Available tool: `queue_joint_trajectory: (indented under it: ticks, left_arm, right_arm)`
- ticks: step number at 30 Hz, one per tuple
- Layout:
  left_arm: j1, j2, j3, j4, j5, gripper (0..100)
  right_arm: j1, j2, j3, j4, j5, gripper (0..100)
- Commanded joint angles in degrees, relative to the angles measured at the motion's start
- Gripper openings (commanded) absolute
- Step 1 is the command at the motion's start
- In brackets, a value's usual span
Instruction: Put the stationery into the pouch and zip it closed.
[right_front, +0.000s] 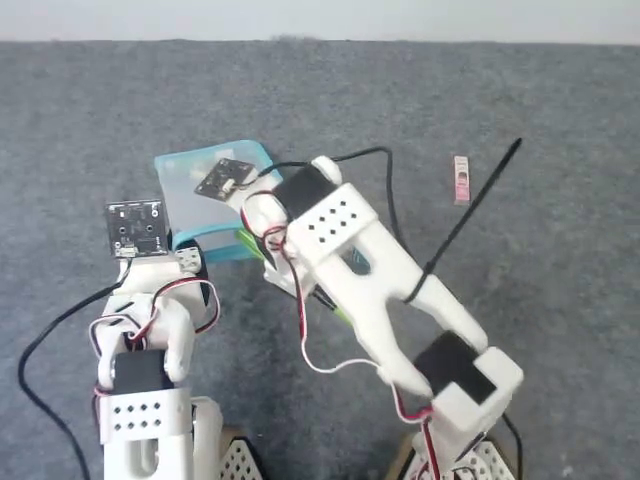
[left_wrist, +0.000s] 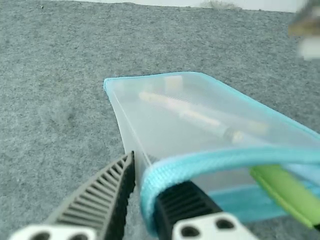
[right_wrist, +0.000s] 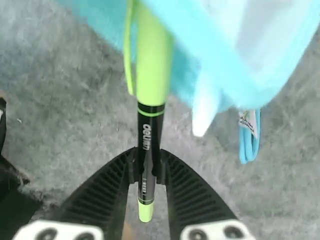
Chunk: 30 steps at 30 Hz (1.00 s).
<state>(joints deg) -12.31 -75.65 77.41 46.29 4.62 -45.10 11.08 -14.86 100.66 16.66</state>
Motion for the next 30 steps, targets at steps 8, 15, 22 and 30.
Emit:
queue_joint_trajectory:
  ticks: [8, 15, 22, 30]
  left_arm:
    - [0.44, -0.18, -1.10, -1.93, -2.99, 1]
    - [0.62, -0.18, -1.10, -1.93, -3.43, 1]
    - [0.62, -0.18, -1.10, -1.93, -3.43, 1]
    - [0.62, -0.18, -1.01, -1.93, -3.43, 1]
  right_arm:
    - [8.22, 7.87, -16.26, 2.33, -1.93, 0.6]
    - [7.78, 11.47, -24.09, 2.24, -3.96, 1.1]
    - [6.11, 14.29, -27.52, -0.22, -4.04, 18.8]
    - [6.46, 13.76, -35.96, -4.00, -4.13, 22.4]
